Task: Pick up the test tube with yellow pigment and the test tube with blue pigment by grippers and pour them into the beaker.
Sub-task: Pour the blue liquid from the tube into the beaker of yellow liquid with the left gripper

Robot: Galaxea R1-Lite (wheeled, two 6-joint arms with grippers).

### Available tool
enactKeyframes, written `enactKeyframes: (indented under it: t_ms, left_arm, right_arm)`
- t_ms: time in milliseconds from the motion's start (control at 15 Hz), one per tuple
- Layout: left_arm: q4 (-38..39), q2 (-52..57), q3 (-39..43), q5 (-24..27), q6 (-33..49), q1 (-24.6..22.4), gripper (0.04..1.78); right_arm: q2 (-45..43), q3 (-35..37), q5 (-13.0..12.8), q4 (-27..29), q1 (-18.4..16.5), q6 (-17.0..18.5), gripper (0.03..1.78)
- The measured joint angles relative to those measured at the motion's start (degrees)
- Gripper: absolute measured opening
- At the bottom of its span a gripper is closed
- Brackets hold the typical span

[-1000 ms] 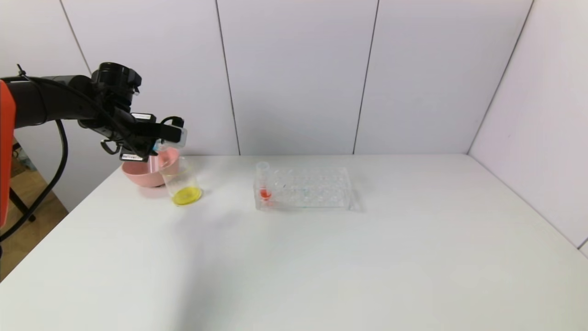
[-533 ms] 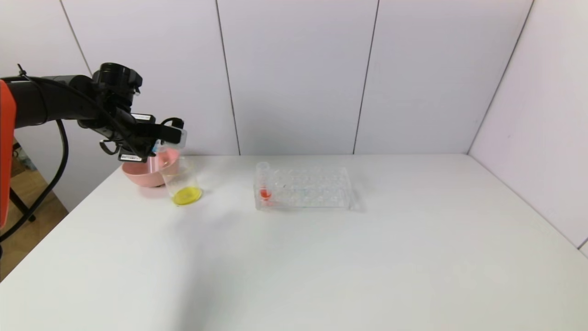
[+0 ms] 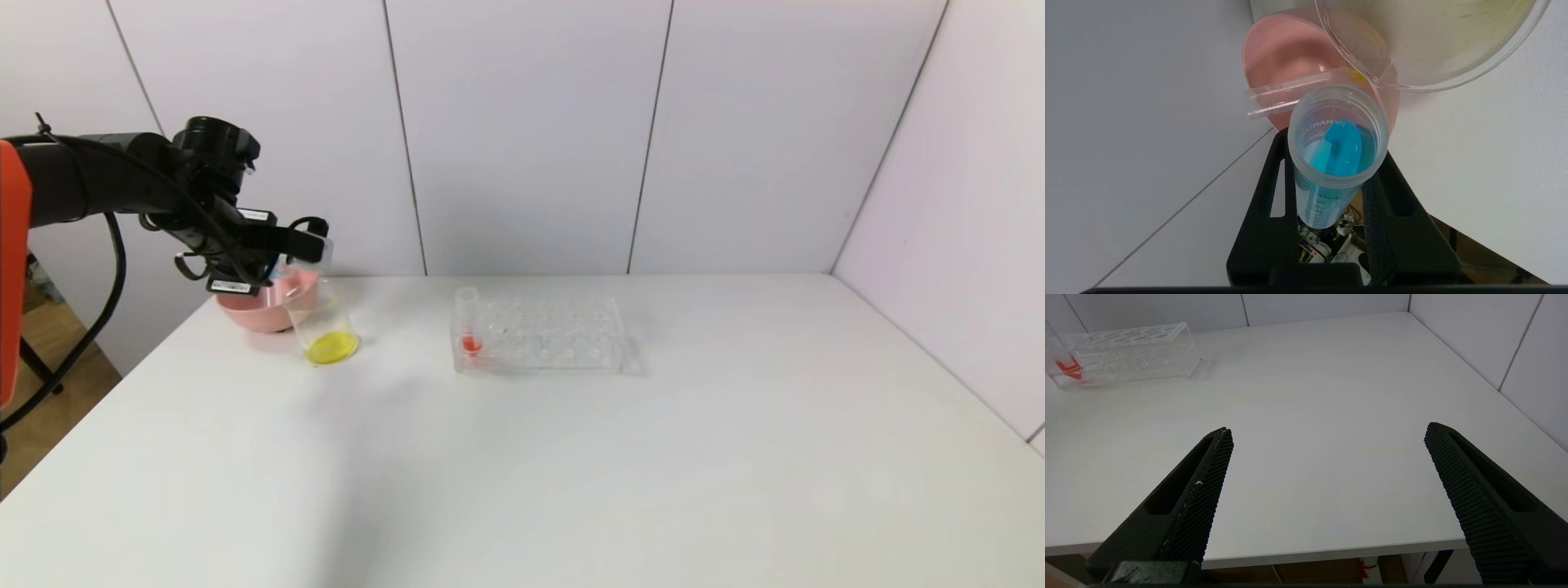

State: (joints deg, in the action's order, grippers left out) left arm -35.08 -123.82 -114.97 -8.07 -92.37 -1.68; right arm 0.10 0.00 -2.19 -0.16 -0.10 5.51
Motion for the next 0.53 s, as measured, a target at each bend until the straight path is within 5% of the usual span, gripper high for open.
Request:
enactKeyframes:
  t_ms: [533]
  left_arm:
    - [-0.9,0.2,0.0,-2.5,0.2,0.6,0.46]
  right_arm:
    - [0.0,0.0,0.0,0.0,0.0,0.0,1.71]
